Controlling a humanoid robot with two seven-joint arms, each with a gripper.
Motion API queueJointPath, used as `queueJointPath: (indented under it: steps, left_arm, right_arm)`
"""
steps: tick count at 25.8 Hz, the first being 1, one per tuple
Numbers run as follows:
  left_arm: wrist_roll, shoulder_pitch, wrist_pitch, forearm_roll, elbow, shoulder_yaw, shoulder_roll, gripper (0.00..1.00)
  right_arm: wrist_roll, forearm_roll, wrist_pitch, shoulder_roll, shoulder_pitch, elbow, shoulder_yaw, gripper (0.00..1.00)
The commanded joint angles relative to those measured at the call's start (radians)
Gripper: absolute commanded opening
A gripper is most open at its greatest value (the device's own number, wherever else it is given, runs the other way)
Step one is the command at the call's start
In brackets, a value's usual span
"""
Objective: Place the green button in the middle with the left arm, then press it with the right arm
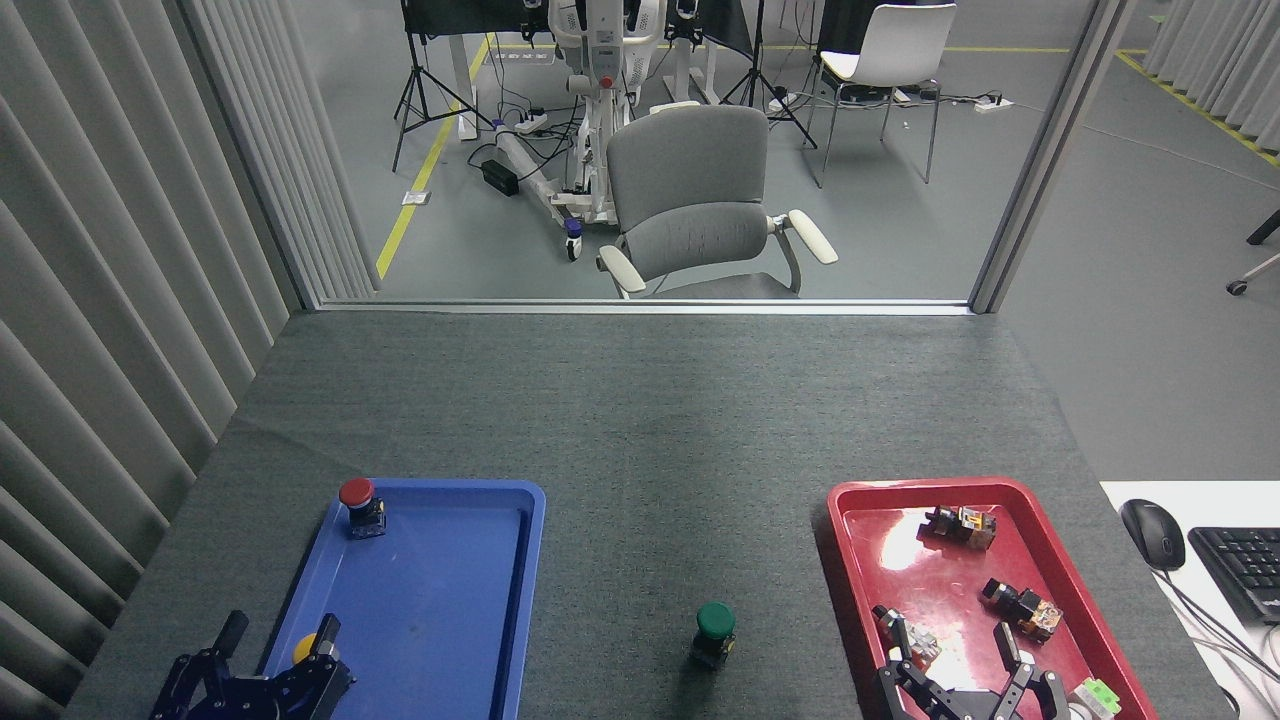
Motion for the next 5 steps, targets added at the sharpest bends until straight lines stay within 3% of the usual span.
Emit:
queueJointPath:
  steps: [1,5]
  left_arm:
    - [-0.002,0.000,0.002,0.000,0.000,0.001,0.000,1.00]
    - [-0.002,0.000,0.007,0.010,0.000,0.002,0.002,1.00]
  right_arm:
    - [0.001,-0.001,-0.001,0.001,0.000,0.000,0.000,0.99]
    - [-0.004,0.001,-0.001,0.001,0.008,0.000,0.002,1.00]
